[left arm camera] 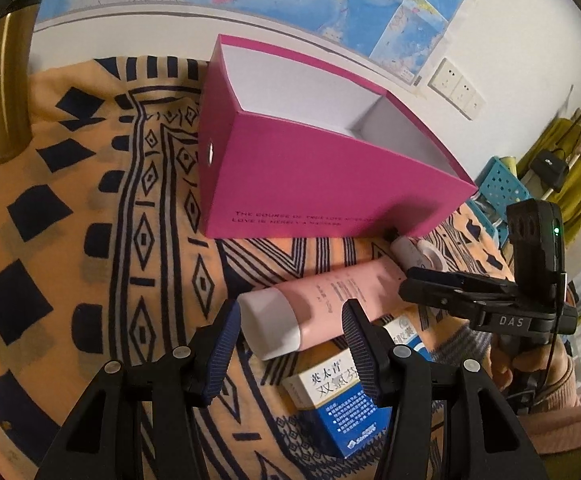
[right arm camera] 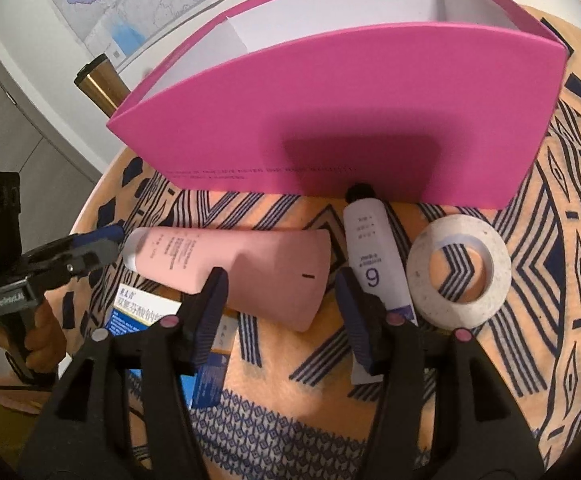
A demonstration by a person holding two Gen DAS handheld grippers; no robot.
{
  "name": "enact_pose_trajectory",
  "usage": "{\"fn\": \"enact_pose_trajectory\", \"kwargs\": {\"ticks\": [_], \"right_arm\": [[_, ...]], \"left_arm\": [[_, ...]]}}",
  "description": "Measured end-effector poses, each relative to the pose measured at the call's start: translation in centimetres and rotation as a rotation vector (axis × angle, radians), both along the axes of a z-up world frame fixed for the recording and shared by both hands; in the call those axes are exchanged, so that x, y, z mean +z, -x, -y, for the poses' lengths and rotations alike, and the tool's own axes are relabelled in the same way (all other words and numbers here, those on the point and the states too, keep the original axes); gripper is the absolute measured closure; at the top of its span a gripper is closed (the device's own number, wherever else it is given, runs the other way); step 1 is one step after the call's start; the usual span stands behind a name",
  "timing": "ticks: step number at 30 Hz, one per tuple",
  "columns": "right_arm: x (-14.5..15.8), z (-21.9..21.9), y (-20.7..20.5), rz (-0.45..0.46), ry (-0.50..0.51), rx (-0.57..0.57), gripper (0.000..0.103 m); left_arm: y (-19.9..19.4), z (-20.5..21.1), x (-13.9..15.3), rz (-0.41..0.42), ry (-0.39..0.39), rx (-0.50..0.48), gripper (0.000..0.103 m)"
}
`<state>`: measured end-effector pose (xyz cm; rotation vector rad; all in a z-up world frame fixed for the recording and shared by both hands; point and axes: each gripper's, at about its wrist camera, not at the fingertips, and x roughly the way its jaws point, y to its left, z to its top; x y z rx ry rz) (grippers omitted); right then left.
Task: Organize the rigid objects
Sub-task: 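Move the right gripper out of the box to the large pink-and-white tube, then close the right gripper around the middle of the pink-and-white tube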
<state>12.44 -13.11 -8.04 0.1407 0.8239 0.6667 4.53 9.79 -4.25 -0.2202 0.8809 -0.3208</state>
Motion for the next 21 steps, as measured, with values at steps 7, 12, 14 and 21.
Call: {"fn": "enact_pose_trajectory", "kwargs": {"ticks": [7, 12, 14, 21], "right_arm": [[0.1, -1.2, 0.6, -0.001, -0.012, 0.012, 0.032], [-0.2, -0.3, 0.3, -0.040, -0.090, 0.019, 0.032], [-0.3, -0.1, 0.2, -0.049, -0.115, 0.024, 0.032], [-0.2, -1.2, 0.6, -0.007, -0.031, 0.018, 0.033]], "left_arm": [[0.2, 0.5, -0.4, -0.015, -0.005, -0.009, 0.049], [0.0, 0.1, -0.6, -0.031, 0.009, -0.002, 0.049], [-0.1, 0.0, -0.8, -0.039, 0.012, 0.001, 0.049], [-0.1, 0.2, -1.0, -0.052, -0.005, 0.006, 0.049]]}}
